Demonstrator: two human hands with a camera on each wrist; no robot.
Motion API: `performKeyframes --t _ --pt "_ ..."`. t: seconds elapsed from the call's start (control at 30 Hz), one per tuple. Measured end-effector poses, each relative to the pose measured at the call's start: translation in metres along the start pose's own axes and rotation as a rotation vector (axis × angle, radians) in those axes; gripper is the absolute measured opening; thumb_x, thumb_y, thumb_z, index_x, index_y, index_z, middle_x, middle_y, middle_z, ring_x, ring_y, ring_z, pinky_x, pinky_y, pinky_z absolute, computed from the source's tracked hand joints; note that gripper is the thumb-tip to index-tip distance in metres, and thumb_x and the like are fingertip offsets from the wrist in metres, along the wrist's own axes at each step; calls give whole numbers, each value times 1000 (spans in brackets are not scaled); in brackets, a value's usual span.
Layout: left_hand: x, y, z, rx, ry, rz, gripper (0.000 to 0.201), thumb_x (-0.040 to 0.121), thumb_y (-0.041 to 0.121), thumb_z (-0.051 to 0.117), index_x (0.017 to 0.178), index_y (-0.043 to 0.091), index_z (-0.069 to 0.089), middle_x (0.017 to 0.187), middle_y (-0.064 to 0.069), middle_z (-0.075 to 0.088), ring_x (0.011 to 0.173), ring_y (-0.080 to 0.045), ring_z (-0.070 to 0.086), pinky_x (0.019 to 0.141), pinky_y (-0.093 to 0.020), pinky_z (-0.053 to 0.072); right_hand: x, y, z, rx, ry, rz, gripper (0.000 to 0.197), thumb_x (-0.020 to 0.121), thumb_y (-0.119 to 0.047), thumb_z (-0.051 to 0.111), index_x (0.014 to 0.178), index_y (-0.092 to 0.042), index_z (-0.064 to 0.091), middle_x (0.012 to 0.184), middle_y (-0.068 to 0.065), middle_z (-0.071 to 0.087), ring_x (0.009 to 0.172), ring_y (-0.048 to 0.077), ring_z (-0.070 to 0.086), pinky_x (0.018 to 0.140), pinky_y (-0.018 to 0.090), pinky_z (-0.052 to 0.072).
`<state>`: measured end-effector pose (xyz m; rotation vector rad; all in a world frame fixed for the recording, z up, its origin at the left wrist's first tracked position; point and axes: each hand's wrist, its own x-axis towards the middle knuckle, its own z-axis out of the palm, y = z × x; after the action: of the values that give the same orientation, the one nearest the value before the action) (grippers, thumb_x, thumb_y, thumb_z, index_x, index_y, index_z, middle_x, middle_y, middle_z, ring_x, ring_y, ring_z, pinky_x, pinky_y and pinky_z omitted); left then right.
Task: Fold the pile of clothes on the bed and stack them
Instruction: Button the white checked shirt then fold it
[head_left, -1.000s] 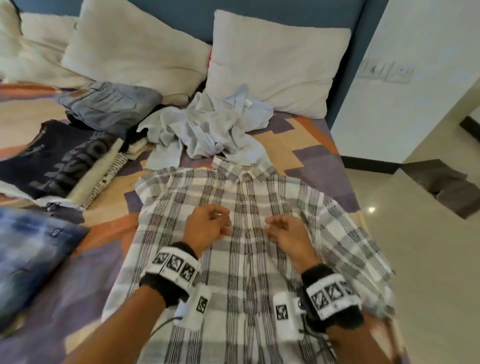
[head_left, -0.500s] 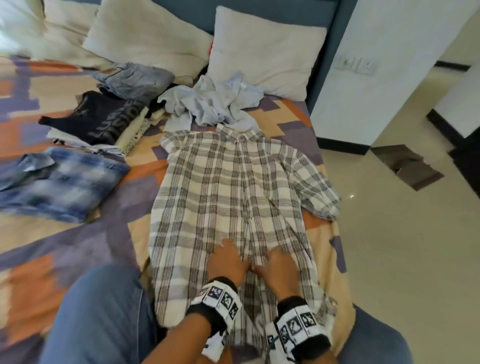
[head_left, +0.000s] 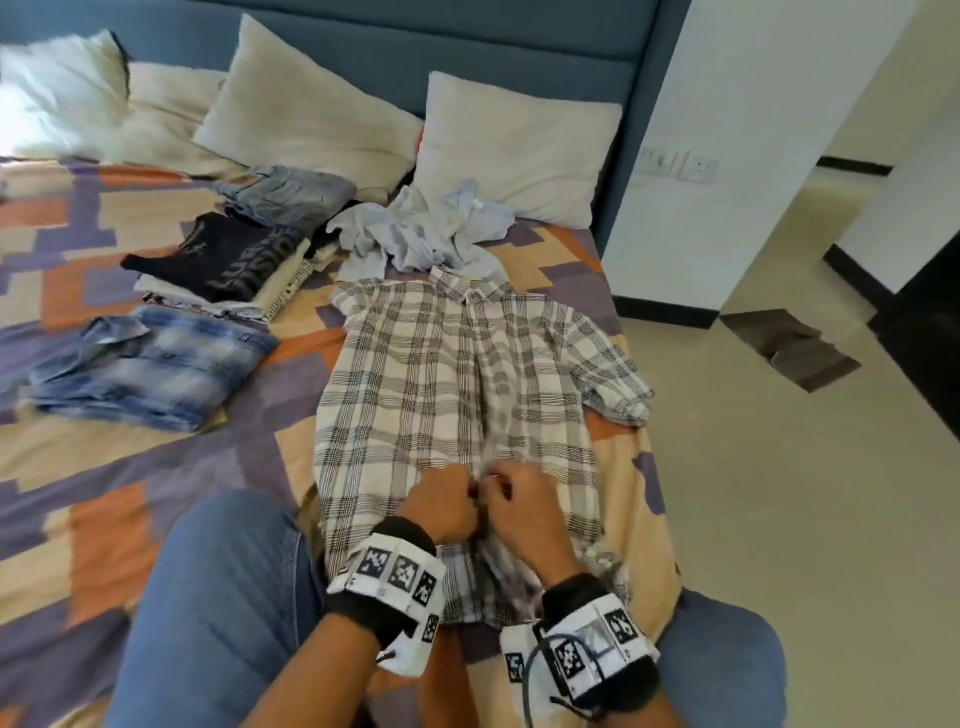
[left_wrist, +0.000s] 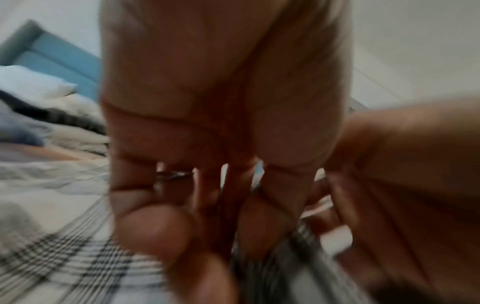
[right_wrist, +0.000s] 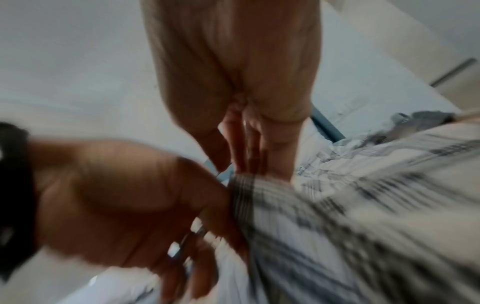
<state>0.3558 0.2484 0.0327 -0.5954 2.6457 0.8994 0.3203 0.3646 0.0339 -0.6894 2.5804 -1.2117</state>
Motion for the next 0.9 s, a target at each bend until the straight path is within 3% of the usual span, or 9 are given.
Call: performKeyframes --t 0.13,0.27,0.37,0.47,0.57,0.67,0.77,0.83,0.9 --pt "-7 -24 -19 -335 -66 -239 11 93 3 54 90 -5 61 92 -19 69 65 -28 71 50 -31 56 0 32 -21 270 65 225 22 99 -22 56 81 -18 67 79 1 69 74 16 67 70 36 59" --pt "26 -76 -49 -346 369 -422 34 87 26 60 109 1 66 120 -18 64 109 -38 60 93 -43 50 8 90 -46 77 302 452 15 90 -14 64 102 -5 68 102 11 70 99 32 64 89 45 52" --pt "51 -110 -53 -431 380 -606 74 80 49 62 138 5 47 141 -23 46 122 -44 49 97 -47 44 4 108 -53 -22 52 589 41 84 -31 77 109 -3 59 103 8 64 103 30 61 87 36 49" --pt "46 -111 -54 -495 333 -665 96 81 40 74 150 -2 21 150 -23 35 130 -43 42 102 -47 41 -6 114 -54 45 -146 568 51 73 -34 86 108 -7 60 104 5 66 100 25 62 86 37 52" --pt "36 -106 -51 -588 285 -652 72 85 33 73 137 -6 43 133 -24 54 109 -39 56 86 -40 45 -19 112 -63 223 -127 560 24 77 -16 83 92 -8 67 92 10 71 91 26 67 79 36 55" --pt "43 -127 -46 -821 168 -562 75 70 48 82 128 6 60 126 -20 62 110 -41 61 94 -47 50 -34 109 -76 512 78 668 14 87 -8 71 99 0 72 94 19 74 94 38 69 88 52 55" --pt "44 -149 -38 -1225 168 -541 75 48 48 90 113 15 69 107 -19 71 95 -42 68 86 -65 49 -56 104 -89 717 106 747 15 94 -6 60 93 6 68 77 20 73 61 28 70 53 36 57" --pt "11 -116 -52 -1283 195 -463 53 67 43 83 110 14 70 99 -15 73 91 -36 70 83 -57 54 -71 109 -101 613 113 792 20 95 -4 59 76 3 61 50 10 59 33 15 49 31 19 35" --pt "-5 -109 -58 -1216 241 -327 34 81 34 75 105 11 68 88 -11 74 77 -29 71 68 -41 58 -85 120 -111 344 86 791 26 89 -5 66 64 -3 58 45 7 51 33 14 41 32 21 31"
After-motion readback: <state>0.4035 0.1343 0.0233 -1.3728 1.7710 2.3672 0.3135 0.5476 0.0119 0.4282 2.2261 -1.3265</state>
